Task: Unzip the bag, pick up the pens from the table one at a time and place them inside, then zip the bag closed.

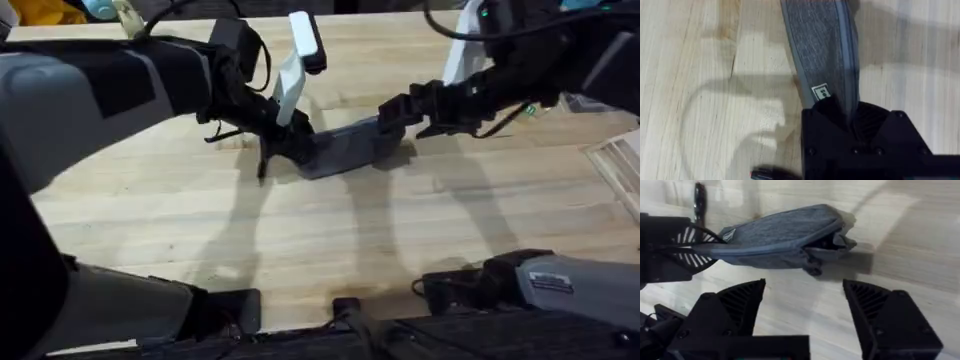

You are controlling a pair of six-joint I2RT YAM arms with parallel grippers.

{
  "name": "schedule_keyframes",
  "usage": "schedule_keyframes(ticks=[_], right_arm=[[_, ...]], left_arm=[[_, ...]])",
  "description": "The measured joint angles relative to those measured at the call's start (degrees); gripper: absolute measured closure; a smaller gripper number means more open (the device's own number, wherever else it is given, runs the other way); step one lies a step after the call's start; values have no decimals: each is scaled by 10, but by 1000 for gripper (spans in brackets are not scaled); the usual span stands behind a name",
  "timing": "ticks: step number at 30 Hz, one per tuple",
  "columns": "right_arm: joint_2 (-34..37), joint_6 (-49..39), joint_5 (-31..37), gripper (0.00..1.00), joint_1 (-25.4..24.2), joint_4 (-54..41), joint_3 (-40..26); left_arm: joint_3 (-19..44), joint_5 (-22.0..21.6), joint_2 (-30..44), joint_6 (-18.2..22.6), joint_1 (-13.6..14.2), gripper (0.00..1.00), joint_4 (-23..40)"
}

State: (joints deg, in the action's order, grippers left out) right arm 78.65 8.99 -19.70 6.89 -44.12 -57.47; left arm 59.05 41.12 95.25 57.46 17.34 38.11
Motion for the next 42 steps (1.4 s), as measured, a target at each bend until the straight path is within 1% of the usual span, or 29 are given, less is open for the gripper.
schedule_keyframes(ticks=[6,12,16,19,20,25,29,33,34,42], right_arm=[[32,0,0,117,2,22,0],[40,0,2,132,2,38,0],[43,0,4,183,2,40,0],[50,0,4,266,2,44,0],[54,0,4,309,2,45,0],[65,0,4,596,2,47,0],[65,1,4,700,2,47,0],[65,0,4,917,2,47,0],[65,0,4,948,2,47,0],[65,0,3,964,2,47,0]], left_arm=[[0,0,0,0,0,957,0],[0,0,0,0,0,957,0],[0,0,0,0,0,957,0],[0,0,0,0,0,957,0],[0,0,0,0,0,957,0],[0,0,0,0,0,957,0],[0,0,0,0,0,957,0],[0,0,0,0,0,957,0],[0,0,0,0,0,957,0],[0,0,0,0,0,957,0]])
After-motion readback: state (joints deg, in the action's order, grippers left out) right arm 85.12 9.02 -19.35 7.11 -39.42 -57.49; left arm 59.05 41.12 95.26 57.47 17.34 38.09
